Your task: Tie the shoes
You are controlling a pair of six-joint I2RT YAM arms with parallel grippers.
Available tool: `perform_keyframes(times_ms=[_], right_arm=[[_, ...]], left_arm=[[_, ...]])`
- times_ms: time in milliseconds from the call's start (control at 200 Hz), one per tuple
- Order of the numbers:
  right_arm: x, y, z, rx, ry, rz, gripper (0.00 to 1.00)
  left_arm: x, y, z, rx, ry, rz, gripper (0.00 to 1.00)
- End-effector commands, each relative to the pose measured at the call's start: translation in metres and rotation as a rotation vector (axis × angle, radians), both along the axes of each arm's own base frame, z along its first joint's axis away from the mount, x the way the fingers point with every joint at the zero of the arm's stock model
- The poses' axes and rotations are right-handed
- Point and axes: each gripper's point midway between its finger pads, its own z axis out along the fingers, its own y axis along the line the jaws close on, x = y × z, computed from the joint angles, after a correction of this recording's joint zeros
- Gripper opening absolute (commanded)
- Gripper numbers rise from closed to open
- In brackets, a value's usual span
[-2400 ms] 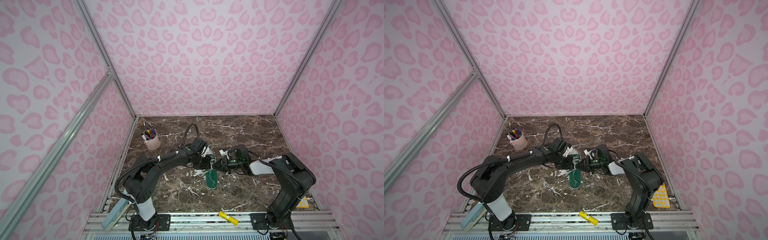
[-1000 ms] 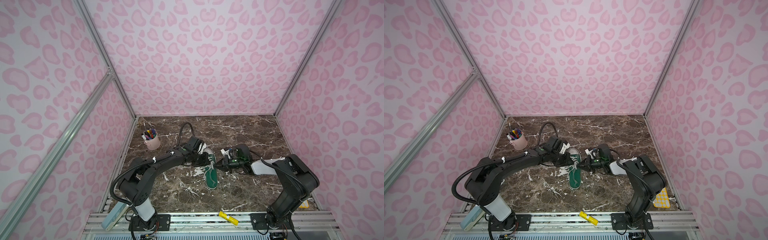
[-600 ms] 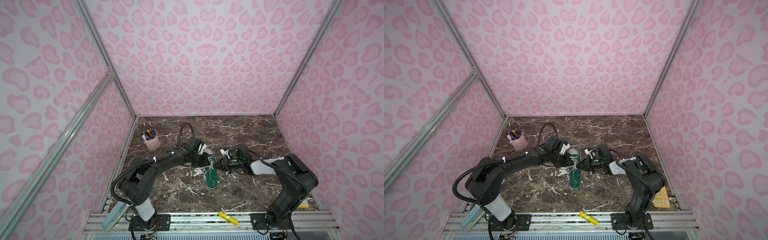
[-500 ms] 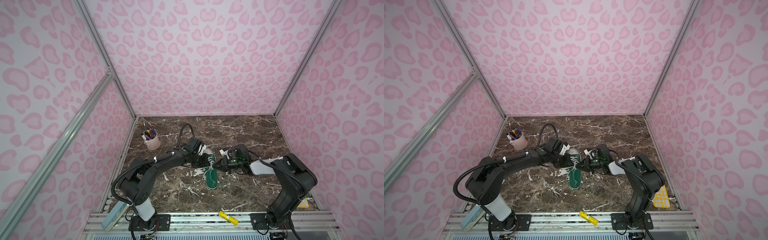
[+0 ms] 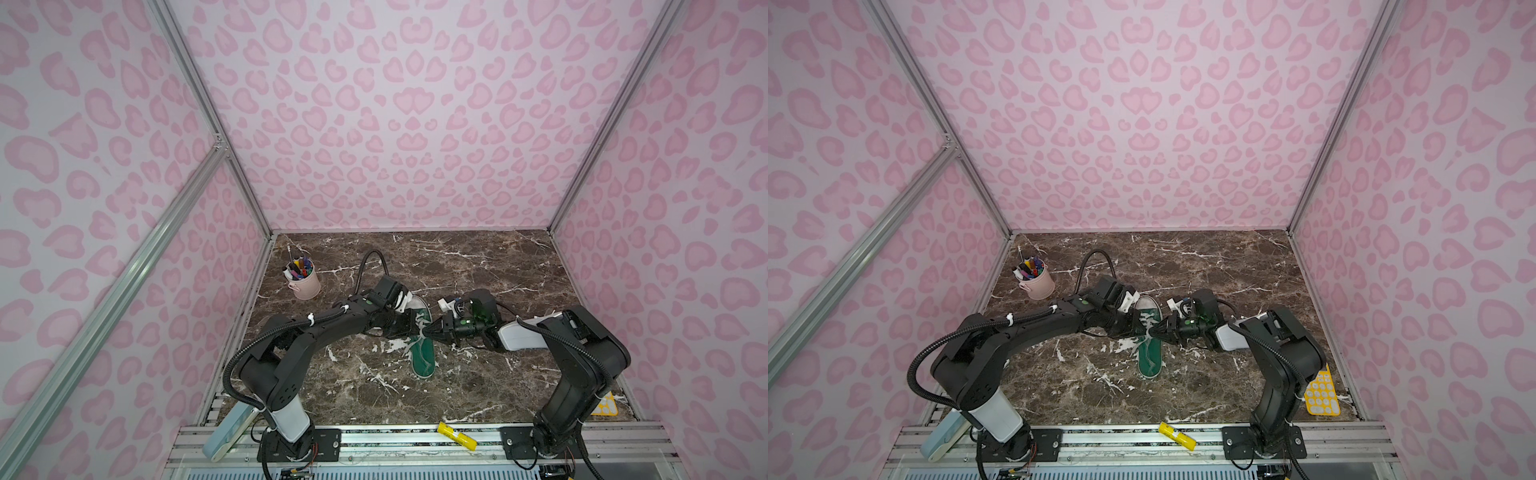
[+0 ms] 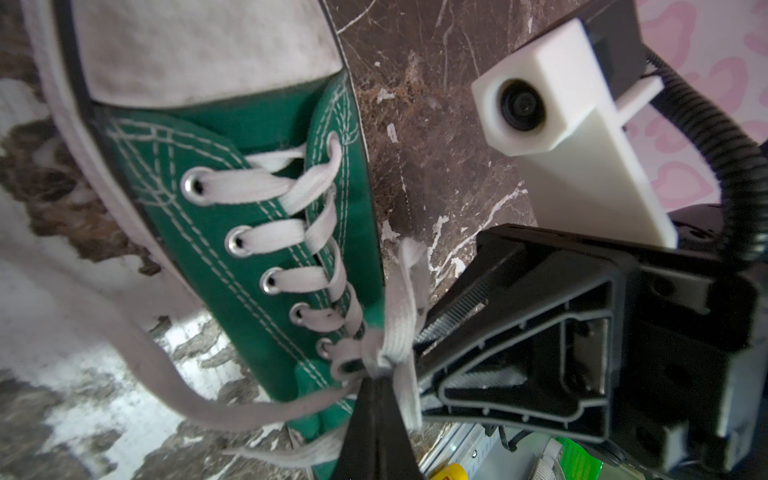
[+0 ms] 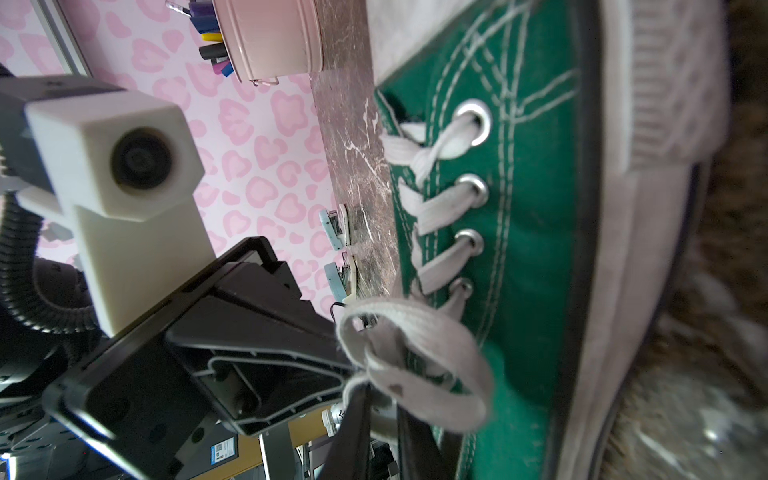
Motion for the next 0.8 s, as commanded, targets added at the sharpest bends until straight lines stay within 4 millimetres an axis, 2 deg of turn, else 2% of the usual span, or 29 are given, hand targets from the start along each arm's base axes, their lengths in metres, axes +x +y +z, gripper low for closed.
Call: perform_keyframes(times_ms=[0, 255, 450, 795], right_arm=[[0.0009, 0.0017, 0.0013, 0.013, -0.015, 0.005, 0.15], [0.003, 0.0031, 0.0011, 0.023, -0.013, -0.003, 0.11], [0.0028, 0.003, 0.0007, 0.027, -0.009, -0.005, 0.0], [-0.0013, -0.0042, -0.0027, -0.004, -0.002, -0.006, 0.0]], left_arm=[[0.0024, -0.0066, 0.0063, -0.042, -0.016, -0.004, 0.03], [0.0, -0.0106, 0.0062, -0.06, -0.009, -0.012, 0.03], [-0.0001, -0.0111, 0.0072, -0.06, -0.015, -0.011, 0.03], [0.0058, -0.0035, 0.0115, -0.04, -0.035, 0.012, 0.09]])
